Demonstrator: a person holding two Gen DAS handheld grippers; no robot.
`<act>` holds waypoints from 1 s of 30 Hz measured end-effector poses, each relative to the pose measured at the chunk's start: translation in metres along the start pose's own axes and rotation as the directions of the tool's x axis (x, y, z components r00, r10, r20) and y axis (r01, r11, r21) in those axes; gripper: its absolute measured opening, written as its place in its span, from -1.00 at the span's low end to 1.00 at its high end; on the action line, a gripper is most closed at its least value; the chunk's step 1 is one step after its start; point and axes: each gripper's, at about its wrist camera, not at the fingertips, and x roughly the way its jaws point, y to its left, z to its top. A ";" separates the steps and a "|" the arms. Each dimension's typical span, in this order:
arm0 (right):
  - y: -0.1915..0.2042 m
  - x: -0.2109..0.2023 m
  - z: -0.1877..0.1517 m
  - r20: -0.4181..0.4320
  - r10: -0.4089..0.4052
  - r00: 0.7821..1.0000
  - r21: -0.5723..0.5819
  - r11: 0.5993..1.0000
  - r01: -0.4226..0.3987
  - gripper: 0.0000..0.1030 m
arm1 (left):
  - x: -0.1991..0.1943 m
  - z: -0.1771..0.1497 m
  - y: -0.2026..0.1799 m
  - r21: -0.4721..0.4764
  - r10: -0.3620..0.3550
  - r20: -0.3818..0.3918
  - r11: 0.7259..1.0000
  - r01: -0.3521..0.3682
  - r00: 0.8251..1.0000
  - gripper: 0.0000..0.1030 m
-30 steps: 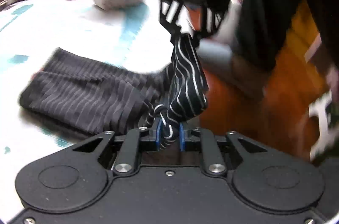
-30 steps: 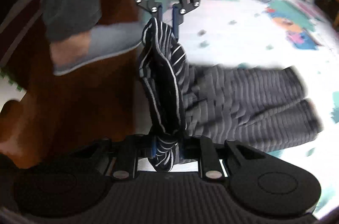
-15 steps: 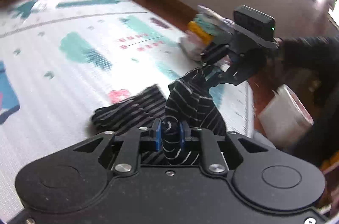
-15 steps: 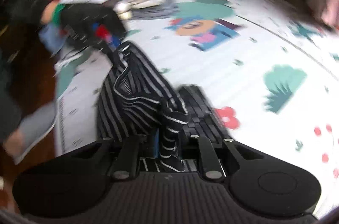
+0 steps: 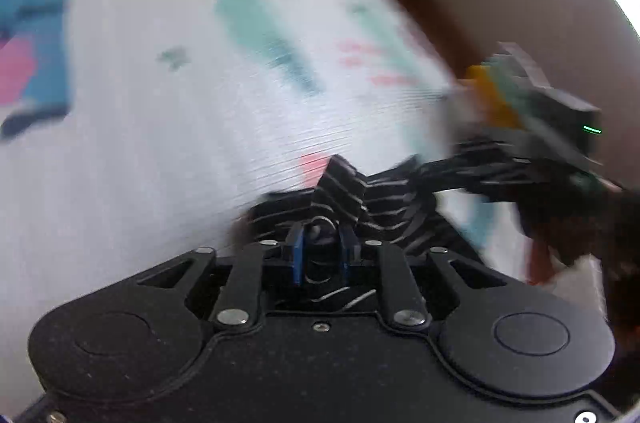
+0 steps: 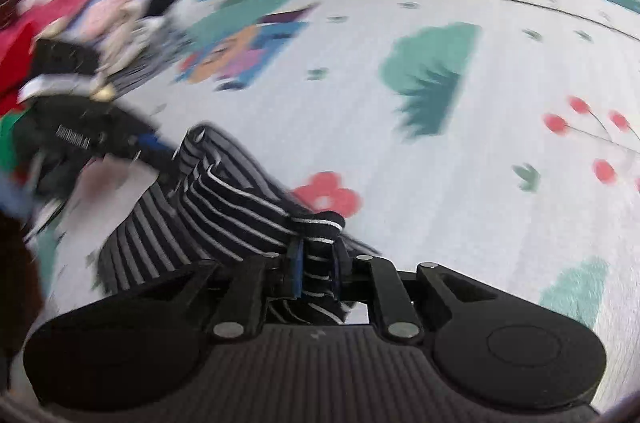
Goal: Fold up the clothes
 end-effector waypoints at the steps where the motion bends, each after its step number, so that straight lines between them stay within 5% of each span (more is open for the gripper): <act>1: 0.000 -0.001 -0.002 0.023 -0.043 0.999 0.013 0.999 0.042 -0.31 | -0.008 -0.002 -0.002 0.004 0.026 0.027 1.000 -0.026 0.999 -0.32; 2: -0.002 -0.006 -0.003 0.056 -0.063 0.996 0.030 0.998 0.062 -0.24 | -0.015 -0.004 -0.003 0.007 0.051 0.055 0.999 -0.052 0.997 -0.14; 4: -0.006 -0.023 -0.012 0.134 -0.079 0.988 0.086 0.994 0.068 -0.23 | -0.032 -0.009 -0.008 0.018 0.096 0.114 0.995 -0.099 0.989 -0.14; 7: 0.003 -0.050 -0.040 0.203 -0.085 0.975 0.127 0.990 0.060 -0.23 | -0.060 -0.025 -0.031 0.155 0.077 0.206 0.982 -0.110 0.975 -0.14; 12: 0.010 -0.039 -0.079 0.165 -0.042 0.985 0.302 0.953 -0.010 -0.21 | -0.032 -0.056 -0.077 0.394 0.053 0.136 0.913 -0.103 0.989 -0.14; 16: 0.014 -0.022 -0.076 0.156 -0.034 0.987 0.329 0.944 -0.020 -0.13 | -0.008 -0.061 -0.084 0.408 0.122 0.139 0.897 -0.169 0.983 -0.14; 19: 0.011 -0.022 -0.069 0.174 -0.031 0.984 0.336 0.941 -0.030 -0.11 | -0.019 -0.054 -0.062 0.196 0.128 0.177 0.967 -0.162 0.976 -0.10; 21: 0.008 -0.022 -0.065 0.182 -0.027 0.983 0.352 0.935 -0.040 -0.11 | -0.022 -0.057 -0.045 0.064 0.147 0.175 0.985 -0.160 0.973 -0.07; 23: 0.008 -0.018 -0.063 0.175 -0.033 0.984 0.341 0.940 -0.029 -0.08 | -0.024 -0.059 -0.030 -0.058 0.160 0.170 0.987 -0.152 0.972 -0.07; 26: 0.005 -0.017 -0.064 0.196 -0.027 0.980 0.374 0.926 -0.049 -0.08 | -0.018 -0.059 -0.023 -0.112 0.110 0.171 0.989 -0.092 0.979 -0.07; 28: 0.002 -0.017 -0.065 0.214 -0.025 0.977 0.396 0.916 -0.063 -0.34 | -0.014 -0.056 -0.018 -0.151 0.076 0.189 0.987 -0.048 0.979 -0.09; 29: -0.001 -0.015 -0.066 0.216 -0.014 0.976 0.416 0.906 -0.079 -0.48 | -0.012 -0.053 -0.016 -0.165 0.056 0.198 0.986 -0.023 0.979 -0.19; 30: -0.003 -0.014 -0.068 0.222 0.005 0.975 0.433 0.896 -0.104 -0.53 | -0.010 -0.051 -0.014 -0.175 0.035 0.203 0.985 0.001 0.979 -0.56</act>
